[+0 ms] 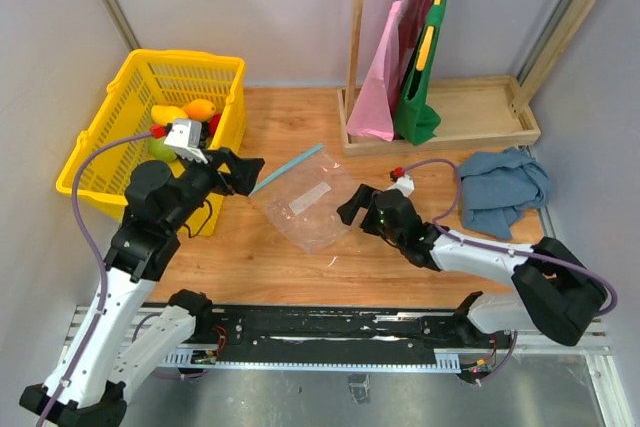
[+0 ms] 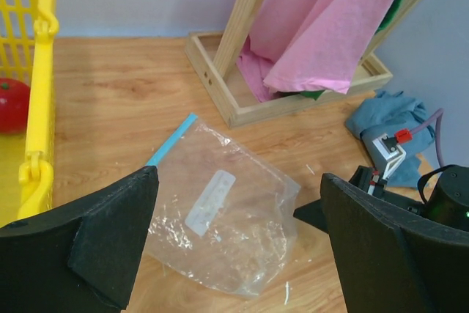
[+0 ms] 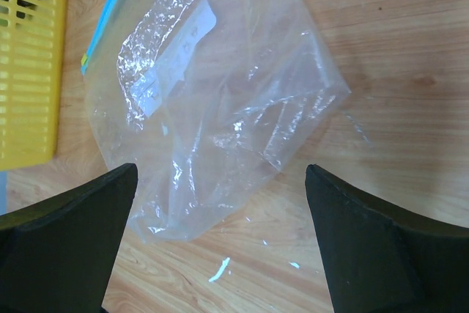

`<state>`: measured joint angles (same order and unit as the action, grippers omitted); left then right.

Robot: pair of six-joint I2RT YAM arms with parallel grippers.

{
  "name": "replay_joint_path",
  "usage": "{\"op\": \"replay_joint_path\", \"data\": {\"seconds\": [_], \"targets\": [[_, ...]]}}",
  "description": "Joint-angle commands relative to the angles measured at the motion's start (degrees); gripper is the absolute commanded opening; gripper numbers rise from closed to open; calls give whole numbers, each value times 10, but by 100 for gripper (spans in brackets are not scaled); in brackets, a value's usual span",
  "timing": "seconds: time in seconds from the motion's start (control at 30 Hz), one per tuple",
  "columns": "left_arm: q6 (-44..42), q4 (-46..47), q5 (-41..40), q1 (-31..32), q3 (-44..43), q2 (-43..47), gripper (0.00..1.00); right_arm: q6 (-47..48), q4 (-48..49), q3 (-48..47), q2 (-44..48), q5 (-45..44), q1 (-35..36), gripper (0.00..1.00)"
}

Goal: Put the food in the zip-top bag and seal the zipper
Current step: Move the zipper food storage bag to the center of the board.

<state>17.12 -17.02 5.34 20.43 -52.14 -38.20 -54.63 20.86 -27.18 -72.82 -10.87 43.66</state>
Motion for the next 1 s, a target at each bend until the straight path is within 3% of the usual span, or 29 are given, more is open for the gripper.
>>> {"op": "replay_joint_path", "data": {"seconds": [0.0, 0.2, 0.3, 0.37, 0.6, 0.8, 0.97], "targets": [[6, -19, 11, 9, -20, -36, 96, -21, -54, -46, -44, -70, 40, 99], [7, -20, -86, 91, -14, -83, 96, -19, -118, -114, -115, -87, 64, 100], [10, -20, -114, 114, -10, -99, 96, -16, -148, -137, -141, -94, 65, 93], [11, -22, -132, 128, -10, -111, 96, -9, -164, -150, -156, -94, 65, 87], [27, -33, -151, 153, -4, -132, 96, 31, -189, -159, -170, -101, 60, 44], [40, -46, -137, 153, -3, -131, 96, 157, -189, -145, -119, -84, 31, 18], [56, -45, -106, 153, -3, -141, 95, 269, -151, -112, -66, 34, -36, 8]]}}
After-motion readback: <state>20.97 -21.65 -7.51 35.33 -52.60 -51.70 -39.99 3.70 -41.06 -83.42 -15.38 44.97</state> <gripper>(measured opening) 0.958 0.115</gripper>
